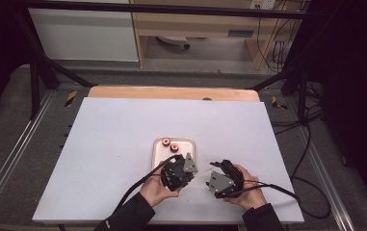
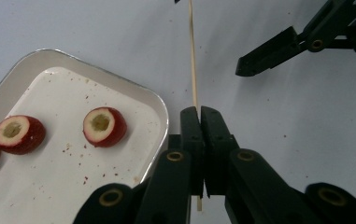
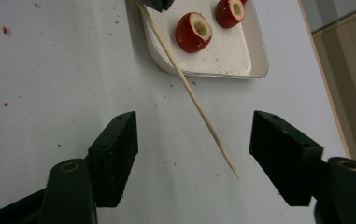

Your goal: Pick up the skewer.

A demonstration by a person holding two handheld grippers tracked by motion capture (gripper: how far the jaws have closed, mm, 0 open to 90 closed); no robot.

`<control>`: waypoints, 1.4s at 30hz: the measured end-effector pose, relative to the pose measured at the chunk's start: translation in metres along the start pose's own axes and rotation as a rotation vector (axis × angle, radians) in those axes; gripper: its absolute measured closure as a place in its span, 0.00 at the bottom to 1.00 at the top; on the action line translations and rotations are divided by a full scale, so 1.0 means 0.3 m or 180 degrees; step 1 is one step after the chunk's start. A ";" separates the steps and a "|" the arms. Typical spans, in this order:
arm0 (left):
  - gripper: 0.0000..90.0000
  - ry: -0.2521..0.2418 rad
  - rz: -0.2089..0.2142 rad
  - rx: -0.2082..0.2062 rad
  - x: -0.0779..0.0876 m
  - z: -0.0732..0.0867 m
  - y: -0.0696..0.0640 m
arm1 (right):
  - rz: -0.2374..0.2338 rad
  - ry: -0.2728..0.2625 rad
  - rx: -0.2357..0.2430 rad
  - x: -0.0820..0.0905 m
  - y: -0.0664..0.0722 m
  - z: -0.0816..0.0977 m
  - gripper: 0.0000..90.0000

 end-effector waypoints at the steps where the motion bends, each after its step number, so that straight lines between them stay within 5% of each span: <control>1: 0.99 0.0006 0.0010 -0.0012 -0.002 -0.004 -0.005 | 0.0014 0.0007 0.0028 -0.002 0.000 0.000 0.41; 19: 0.99 0.0091 0.0117 -0.0153 -0.024 -0.034 -0.045 | -0.0089 0.0264 0.0735 -0.026 0.021 0.019 0.79; 42: 0.98 0.0137 0.0170 -0.0183 -0.025 -0.024 -0.046 | -0.0105 0.0503 0.0939 -0.035 0.033 0.039 0.99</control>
Point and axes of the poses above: each handheld gripper's, and its own axes: x roughly backward along the jaws, z roughly out of its underside, y roughly to its left, the point moved 8 cm from there along -x, roughly forward along the jaws, and after that the axes turned 15 degrees about -z, right-handed, at the moved point
